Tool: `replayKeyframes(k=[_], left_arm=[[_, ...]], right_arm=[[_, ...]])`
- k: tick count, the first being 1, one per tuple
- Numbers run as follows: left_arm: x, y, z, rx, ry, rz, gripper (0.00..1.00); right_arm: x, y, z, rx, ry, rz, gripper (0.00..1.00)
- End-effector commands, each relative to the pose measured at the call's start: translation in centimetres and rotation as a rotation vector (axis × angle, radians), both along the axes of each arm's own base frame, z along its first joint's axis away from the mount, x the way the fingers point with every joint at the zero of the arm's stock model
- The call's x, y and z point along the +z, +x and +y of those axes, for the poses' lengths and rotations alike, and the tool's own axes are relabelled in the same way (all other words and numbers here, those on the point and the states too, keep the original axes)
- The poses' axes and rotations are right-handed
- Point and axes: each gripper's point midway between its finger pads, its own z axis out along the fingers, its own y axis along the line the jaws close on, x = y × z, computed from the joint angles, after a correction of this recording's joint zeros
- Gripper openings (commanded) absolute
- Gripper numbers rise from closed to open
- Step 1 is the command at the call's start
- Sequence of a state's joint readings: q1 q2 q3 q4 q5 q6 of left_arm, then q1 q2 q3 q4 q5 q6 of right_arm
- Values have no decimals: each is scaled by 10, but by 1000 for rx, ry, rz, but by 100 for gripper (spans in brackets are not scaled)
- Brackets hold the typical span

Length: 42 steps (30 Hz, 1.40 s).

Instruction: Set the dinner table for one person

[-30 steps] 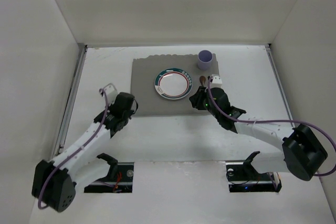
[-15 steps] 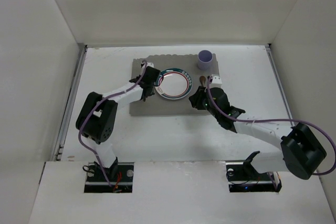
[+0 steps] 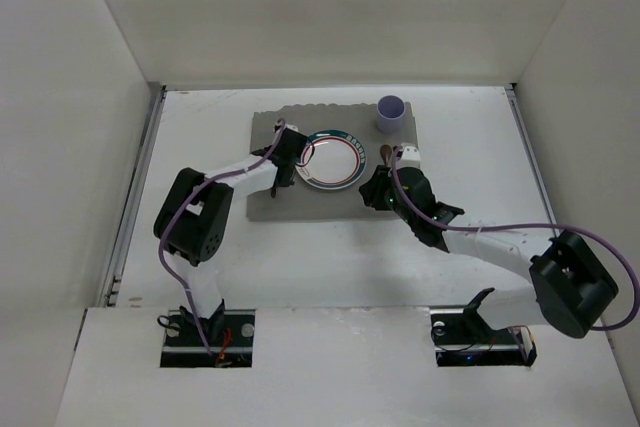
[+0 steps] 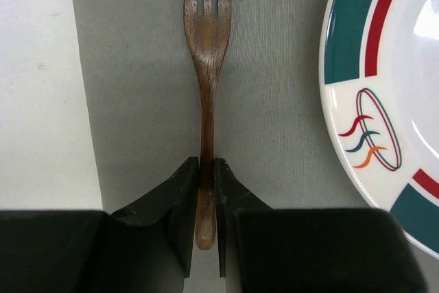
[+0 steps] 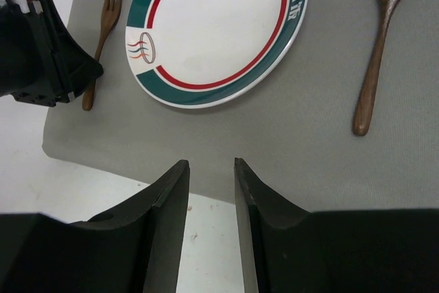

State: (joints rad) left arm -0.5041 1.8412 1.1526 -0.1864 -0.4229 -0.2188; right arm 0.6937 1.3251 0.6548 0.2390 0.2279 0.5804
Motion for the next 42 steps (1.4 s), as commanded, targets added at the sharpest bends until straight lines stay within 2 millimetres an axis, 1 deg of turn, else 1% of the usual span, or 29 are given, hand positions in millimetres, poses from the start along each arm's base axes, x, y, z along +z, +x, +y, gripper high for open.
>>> replayKeyframes(k=[1, 3, 6, 9, 12, 16, 18, 22, 24, 26, 27, 28, 29, 31, 32, 33, 34, 36, 37, 39, 41, 42], left_arm=[[2, -6, 0, -17, 12, 18, 12], [3, -8, 2, -9, 17, 11, 15], [13, -10, 4, 14, 6, -28, 26], [31, -12, 5, 31, -14, -79, 34], [53, -16, 7, 62, -63, -159, 41], [82, -20, 12, 135, -200, -255, 43], [94, -24, 17, 179, -277, -304, 43], [114, -39, 38, 279, -403, -403, 44], [115, -51, 53, 337, -451, -449, 45], [113, -62, 68, 395, -491, -482, 47], [111, -67, 75, 421, -501, -492, 48], [108, -73, 85, 457, -513, -500, 48], [103, -81, 93, 485, -520, -502, 49], [93, -94, 106, 532, -520, -499, 50], [88, -102, 114, 563, -520, -496, 51], [86, -107, 120, 591, -524, -500, 51], [83, -112, 126, 626, -534, -504, 52], [79, -120, 136, 677, -548, -510, 53], [77, -124, 140, 699, -552, -516, 53], [71, -128, 148, 739, -563, -528, 53], [68, -130, 152, 769, -572, -528, 53], [66, -131, 154, 779, -571, -528, 53]], right_arm=[[13, 8, 6, -1, 33, -42, 39], [11, 8, 6, -1, 39, -32, 39], [17, 8, 5, -7, 35, -53, 42], [20, 8, 4, -10, 45, -67, 43], [31, 7, 1, -19, 54, -97, 44], [39, 7, -7, -57, 66, -140, 46], [49, 4, -11, -64, 86, -168, 46], [65, 0, -29, -128, 132, -236, 46], [74, -1, -48, -199, 154, -263, 42], [79, -1, -73, -285, 179, -292, 34], [82, -2, -83, -323, 204, -304, 21], [84, -3, -93, -352, 237, -312, 13], [85, -5, -101, -377, 270, -316, 9], [89, -9, -119, -427, 328, -333, 6], [91, -12, -130, -461, 350, -348, 7], [91, -13, -145, -511, 369, -366, 10], [90, -15, -159, -563, 394, -380, 16], [91, -21, -177, -621, 467, -402, 32], [92, -24, -184, -639, 493, -415, 40], [97, -28, -194, -663, 515, -444, 50], [96, -31, -199, -679, 525, -454, 55], [96, -31, -200, -680, 529, -456, 56]])
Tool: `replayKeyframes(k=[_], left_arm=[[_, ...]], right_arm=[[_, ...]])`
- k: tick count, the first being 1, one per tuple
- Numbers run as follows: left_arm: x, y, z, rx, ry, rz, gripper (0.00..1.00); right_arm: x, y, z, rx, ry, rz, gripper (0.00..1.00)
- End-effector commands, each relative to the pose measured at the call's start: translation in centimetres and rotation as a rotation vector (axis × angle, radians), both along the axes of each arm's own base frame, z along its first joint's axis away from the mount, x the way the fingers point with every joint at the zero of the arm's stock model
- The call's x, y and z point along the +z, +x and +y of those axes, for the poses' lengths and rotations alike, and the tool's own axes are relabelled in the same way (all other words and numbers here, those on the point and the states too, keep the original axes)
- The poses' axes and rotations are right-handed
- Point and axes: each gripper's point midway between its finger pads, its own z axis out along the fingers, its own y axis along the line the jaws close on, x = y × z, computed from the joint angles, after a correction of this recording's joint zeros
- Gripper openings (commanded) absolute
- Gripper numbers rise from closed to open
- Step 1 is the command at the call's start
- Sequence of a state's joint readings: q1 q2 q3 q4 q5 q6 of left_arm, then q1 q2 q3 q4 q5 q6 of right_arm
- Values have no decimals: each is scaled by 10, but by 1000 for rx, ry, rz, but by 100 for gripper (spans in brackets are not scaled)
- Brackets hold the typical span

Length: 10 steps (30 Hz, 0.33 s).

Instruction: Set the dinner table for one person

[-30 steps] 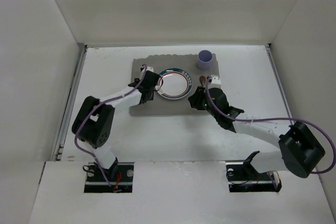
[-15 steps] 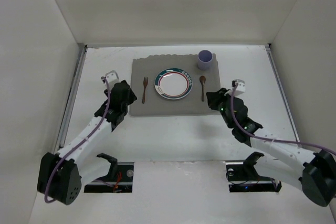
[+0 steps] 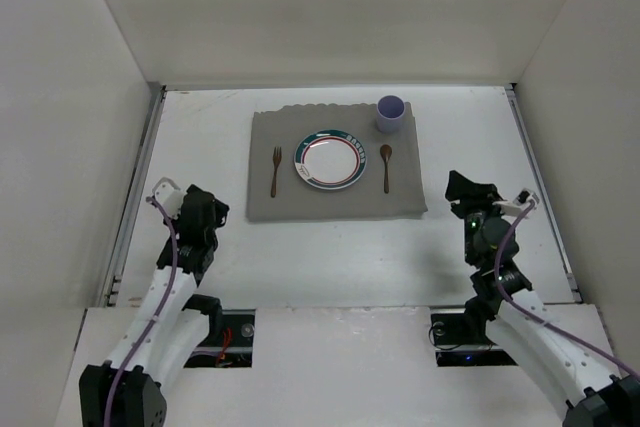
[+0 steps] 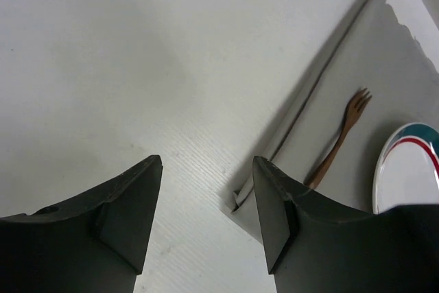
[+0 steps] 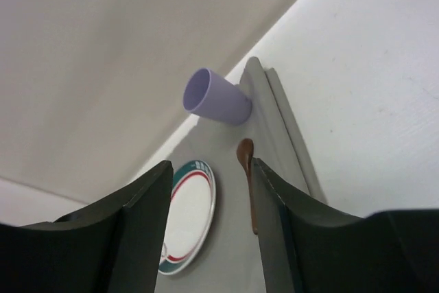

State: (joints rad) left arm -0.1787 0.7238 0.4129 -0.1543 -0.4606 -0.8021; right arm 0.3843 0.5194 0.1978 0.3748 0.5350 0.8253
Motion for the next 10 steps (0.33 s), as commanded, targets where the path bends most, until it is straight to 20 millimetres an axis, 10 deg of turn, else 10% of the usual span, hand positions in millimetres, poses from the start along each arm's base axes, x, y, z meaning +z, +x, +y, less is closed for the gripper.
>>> replayKeyframes(k=[1, 10], left_arm=[[-10, -7, 9, 63, -40, 2, 53], [-20, -11, 12, 86, -58, -6, 53]], right_arm=[[14, 0, -5, -26, 69, -59, 56], [0, 18, 14, 27, 19, 25, 56]])
